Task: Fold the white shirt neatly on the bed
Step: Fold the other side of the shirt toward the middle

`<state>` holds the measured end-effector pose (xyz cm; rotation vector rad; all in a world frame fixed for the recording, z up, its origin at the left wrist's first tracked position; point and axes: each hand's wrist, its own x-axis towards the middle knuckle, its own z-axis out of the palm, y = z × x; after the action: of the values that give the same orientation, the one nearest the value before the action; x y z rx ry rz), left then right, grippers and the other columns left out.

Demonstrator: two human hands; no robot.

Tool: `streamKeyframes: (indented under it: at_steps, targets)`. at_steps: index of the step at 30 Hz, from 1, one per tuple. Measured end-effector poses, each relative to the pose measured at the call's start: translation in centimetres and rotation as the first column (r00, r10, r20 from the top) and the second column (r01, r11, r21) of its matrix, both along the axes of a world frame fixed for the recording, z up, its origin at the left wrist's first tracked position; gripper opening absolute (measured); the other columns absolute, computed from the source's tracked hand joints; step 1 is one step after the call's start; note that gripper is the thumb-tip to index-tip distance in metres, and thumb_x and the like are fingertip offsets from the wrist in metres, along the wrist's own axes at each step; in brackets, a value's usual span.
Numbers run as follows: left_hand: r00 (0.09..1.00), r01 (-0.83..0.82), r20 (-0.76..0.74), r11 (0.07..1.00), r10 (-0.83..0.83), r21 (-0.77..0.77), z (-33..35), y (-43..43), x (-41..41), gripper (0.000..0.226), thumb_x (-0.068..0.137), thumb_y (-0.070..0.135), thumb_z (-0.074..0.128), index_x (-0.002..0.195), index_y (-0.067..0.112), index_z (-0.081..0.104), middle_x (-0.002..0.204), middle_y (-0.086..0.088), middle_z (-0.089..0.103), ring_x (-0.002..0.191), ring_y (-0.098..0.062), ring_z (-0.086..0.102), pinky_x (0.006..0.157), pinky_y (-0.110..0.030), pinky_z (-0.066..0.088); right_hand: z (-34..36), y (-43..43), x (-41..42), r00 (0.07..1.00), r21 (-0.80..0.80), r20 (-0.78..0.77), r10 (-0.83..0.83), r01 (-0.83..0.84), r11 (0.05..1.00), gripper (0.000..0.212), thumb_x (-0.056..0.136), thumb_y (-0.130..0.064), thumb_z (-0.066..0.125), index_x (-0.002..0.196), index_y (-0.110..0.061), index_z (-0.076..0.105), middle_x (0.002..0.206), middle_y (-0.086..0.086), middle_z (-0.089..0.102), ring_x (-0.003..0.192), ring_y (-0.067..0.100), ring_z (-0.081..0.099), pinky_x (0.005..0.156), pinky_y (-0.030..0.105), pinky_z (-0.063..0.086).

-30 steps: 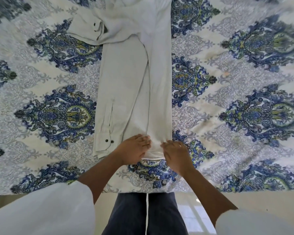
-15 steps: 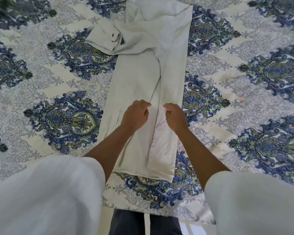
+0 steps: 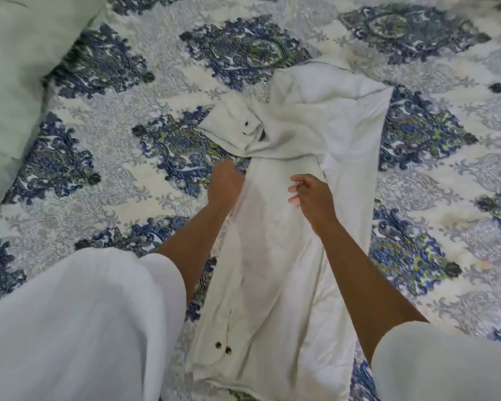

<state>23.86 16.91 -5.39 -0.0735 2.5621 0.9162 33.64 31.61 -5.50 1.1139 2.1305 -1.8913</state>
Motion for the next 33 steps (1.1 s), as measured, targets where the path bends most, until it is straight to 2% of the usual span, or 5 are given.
streamKeyframes:
  at_steps: [5,9,12,27,33]
  targets:
    - [0.987,-0.162,-0.001,0.977,0.164,-0.141,0.0,-0.8,-7.4,0.050,0.092,0.019,0.051,0.135,0.000,0.035,0.140,-0.020,0.033,0.121,-0.036,0.045,0.092,-0.039,0.042,-0.5,-0.6,-6.9,0.999,-0.048,-0.034,0.036,-0.037,0.998,0.023,0.094,-0.007,0.040,0.096,-0.018,0.060,0.081,-0.002,0.060,0.061,0.011,0.054,0.056,0.021,0.037]
    - [0.775,0.402,-0.199,0.710,-0.600,-0.578,-0.8,0.8,-9.5,0.053,0.086,0.034,0.057,0.131,0.011,0.041,0.135,-0.014,0.038,0.125,-0.032,0.036,0.102,-0.045,0.032,-1.0,-1.0,-10.3,0.998,-0.049,-0.040,0.038,-0.040,0.998,0.022,0.091,-0.005,0.043,0.093,-0.018,0.061,0.079,-0.006,0.057,0.064,0.008,0.053,0.059,0.020,0.038]
    - [0.668,0.537,-0.089,0.561,-0.739,-0.630,-1.6,1.8,-9.8,0.047,0.085,0.033,0.057,0.127,0.015,0.046,0.131,-0.011,0.043,0.124,-0.032,0.037,0.103,-0.046,0.027,-1.3,-1.2,-11.6,1.000,-0.121,0.016,-0.024,0.025,0.992,0.025,0.089,-0.002,0.043,0.077,-0.019,0.057,0.077,0.002,0.057,0.061,0.013,0.052,0.056,0.024,0.041]
    - [0.699,0.570,-0.122,0.651,-0.705,-0.501,-2.3,1.0,-11.8,0.033,0.091,0.025,0.053,0.122,0.017,0.059,0.119,-0.013,0.050,0.116,-0.032,0.045,0.093,-0.043,0.038,0.2,-1.5,-12.5,0.980,-0.440,0.190,-0.062,0.141,0.887,0.026,0.095,-0.006,0.040,0.072,-0.007,0.052,0.032,-0.003,0.049,0.025,0.006,0.039,0.035,0.015,0.030]
    - [0.762,0.612,-0.022,0.730,-0.648,-0.303,-1.6,0.4,-12.7,0.038,0.086,0.035,0.061,0.119,0.016,0.063,0.115,-0.015,0.049,0.114,-0.032,0.045,0.094,-0.041,0.038,0.2,-1.5,-12.7,0.980,-0.385,0.183,-0.082,0.148,0.911,0.016,0.097,-0.013,0.043,0.085,-0.012,0.053,0.063,0.003,0.059,0.041,0.007,0.054,0.043,0.015,0.041]
